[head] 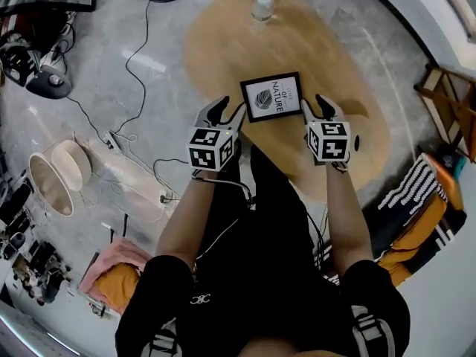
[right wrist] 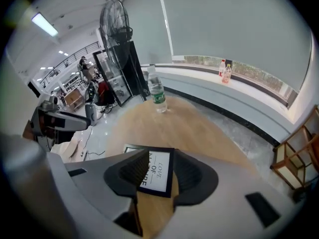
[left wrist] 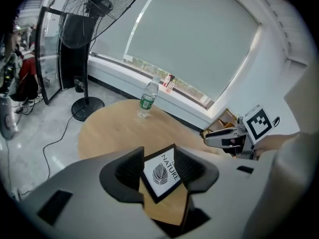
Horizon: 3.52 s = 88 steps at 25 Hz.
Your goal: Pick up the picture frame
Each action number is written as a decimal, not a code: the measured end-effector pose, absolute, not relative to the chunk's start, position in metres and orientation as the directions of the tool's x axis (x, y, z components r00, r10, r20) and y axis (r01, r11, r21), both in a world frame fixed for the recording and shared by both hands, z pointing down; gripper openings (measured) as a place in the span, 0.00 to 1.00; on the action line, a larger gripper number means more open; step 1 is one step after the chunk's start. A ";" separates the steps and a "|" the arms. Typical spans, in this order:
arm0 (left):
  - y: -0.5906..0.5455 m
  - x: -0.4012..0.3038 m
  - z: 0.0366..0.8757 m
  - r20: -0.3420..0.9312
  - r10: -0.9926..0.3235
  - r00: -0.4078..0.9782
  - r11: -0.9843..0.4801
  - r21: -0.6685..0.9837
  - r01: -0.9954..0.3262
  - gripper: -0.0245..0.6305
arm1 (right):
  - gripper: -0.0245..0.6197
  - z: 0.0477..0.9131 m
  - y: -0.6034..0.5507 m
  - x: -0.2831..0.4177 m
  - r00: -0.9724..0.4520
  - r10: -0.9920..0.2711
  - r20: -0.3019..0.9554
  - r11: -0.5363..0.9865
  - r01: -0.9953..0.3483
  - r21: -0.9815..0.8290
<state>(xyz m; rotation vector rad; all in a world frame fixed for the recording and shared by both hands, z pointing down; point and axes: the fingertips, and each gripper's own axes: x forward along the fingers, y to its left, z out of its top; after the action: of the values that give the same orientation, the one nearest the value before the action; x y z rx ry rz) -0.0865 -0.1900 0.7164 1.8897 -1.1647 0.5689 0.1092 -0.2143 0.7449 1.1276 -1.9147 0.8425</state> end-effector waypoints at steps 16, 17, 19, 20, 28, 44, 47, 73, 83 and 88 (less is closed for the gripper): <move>-0.173 -0.063 0.858 0.752 -0.403 0.522 -0.236 0.466 -0.853 0.35 | 0.31 0.886 -0.210 0.120 -0.325 -0.375 0.868 0.351 -0.916 -0.191; -0.171 -0.062 0.860 0.754 -0.398 0.522 -0.237 0.465 -0.853 0.35 | 0.31 0.889 -0.209 0.122 -0.325 -0.376 0.868 0.342 -0.919 -0.196; -0.166 -0.061 0.865 0.761 -0.388 0.519 -0.237 0.462 -0.855 0.35 | 0.31 0.894 -0.207 0.125 -0.331 -0.373 0.867 0.326 -0.922 -0.211; -0.164 -0.061 0.868 0.765 -0.384 0.518 -0.234 0.462 -0.855 0.35 | 0.30 0.897 -0.205 0.126 -0.335 -0.370 0.867 0.323 -0.921 -0.217; -0.158 -0.059 0.881 0.773 -0.366 0.518 -0.221 0.469 -0.855 0.35 | 0.30 0.927 -0.200 0.129 -0.321 -0.296 0.900 0.358 -0.910 -0.207; -0.154 -0.054 0.890 0.761 -0.357 0.541 -0.169 0.517 -0.839 0.34 | 0.18 0.934 -0.195 0.127 -0.468 -0.271 0.841 0.204 -0.882 -0.425; -0.151 -0.053 0.893 0.759 -0.355 0.545 -0.146 0.531 -0.834 0.34 | 0.18 0.933 -0.194 0.129 -0.507 -0.268 0.819 0.173 -0.862 -0.477; -0.154 -0.052 0.880 0.625 -0.376 0.684 -0.065 0.719 -0.692 0.18 | 0.17 0.921 -0.191 0.124 -0.573 -0.294 0.765 0.072 -0.811 -0.580; -0.161 -0.075 0.694 0.526 -0.471 0.709 -0.207 0.715 -0.668 0.18 | 0.18 0.704 -0.191 0.105 -0.518 -0.525 0.675 0.170 -0.841 -0.513; -0.141 -0.092 0.545 0.483 -0.512 0.710 -0.295 0.677 -0.674 0.18 | 0.18 0.549 -0.171 0.088 -0.509 -0.621 0.596 0.232 -0.846 -0.480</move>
<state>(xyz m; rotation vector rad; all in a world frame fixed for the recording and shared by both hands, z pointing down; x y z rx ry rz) -0.0921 -0.1411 0.5452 1.9654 -0.9112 0.2139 0.0880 -0.1706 0.5490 1.3717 -2.2293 1.1490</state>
